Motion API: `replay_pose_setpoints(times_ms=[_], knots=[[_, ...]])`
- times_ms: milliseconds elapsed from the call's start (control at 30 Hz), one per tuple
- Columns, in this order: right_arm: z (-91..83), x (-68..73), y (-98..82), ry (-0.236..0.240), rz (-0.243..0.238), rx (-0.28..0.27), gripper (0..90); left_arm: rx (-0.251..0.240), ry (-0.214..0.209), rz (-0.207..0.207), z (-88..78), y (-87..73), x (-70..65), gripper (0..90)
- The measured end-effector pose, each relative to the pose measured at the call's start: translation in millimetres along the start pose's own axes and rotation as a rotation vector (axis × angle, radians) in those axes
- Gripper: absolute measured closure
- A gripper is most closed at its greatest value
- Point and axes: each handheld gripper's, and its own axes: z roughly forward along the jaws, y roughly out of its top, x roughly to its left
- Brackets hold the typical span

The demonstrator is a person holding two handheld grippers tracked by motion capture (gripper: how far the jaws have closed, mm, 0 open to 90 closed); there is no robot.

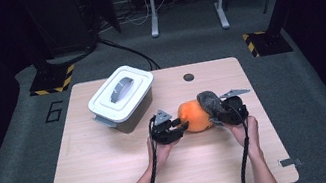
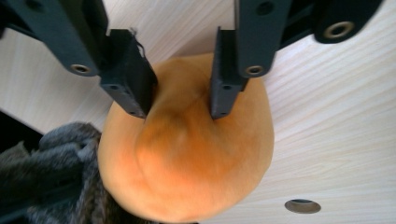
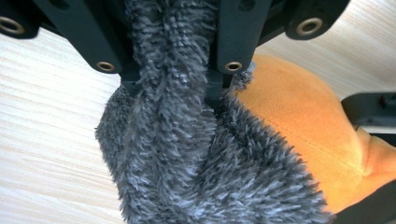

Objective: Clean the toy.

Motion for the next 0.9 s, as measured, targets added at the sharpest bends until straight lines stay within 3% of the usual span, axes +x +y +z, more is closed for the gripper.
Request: replay_pose_setpoints(times_ms=[100, 200, 267, 300, 467, 667, 833, 900], knots=[[1.5, -3.3, 0.6, -0.006, -0.011, 0.003, 71.6, 0.027, 0.039, 0.038, 3.0, -1.7, -1.7, 47.7], [3.2, -3.3, 1.0, -0.007, 0.016, 0.003, 71.6, 0.013, 0.041, 0.037, 5.5, -1.9, 0.1, 45.3], [3.2, -4.7, 0.7, -0.008, -0.002, 0.001, 71.6, 0.010, 0.033, 0.049, 7.6, -1.8, 0.7, 45.8], [3.5, -4.6, 1.0, -0.013, -0.006, 0.002, 71.6, 0.003, 0.031, 0.070, 9.1, -1.8, -0.5, 48.5], [4.1, -4.7, 1.3, -0.018, -0.005, -0.001, 71.6, -0.006, 0.026, 0.088, 11.4, -2.1, -1.3, 66.2], [0.7, -3.5, 2.0, -0.018, -0.005, -0.025, 71.6, -0.004, 0.018, 0.053, 8.1, -1.3, -1.9, 77.5], [-14.3, 2.1, 6.1, -0.001, -0.028, -0.066, 71.6, -0.001, -0.004, 0.001, 2.1, 2.2, -8.0, 78.9], [-20.2, 8.3, 9.7, 0.015, -0.049, -0.081, 71.7, 0.003, -0.013, -0.001, 0.5, 4.9, -9.3, 79.0]])
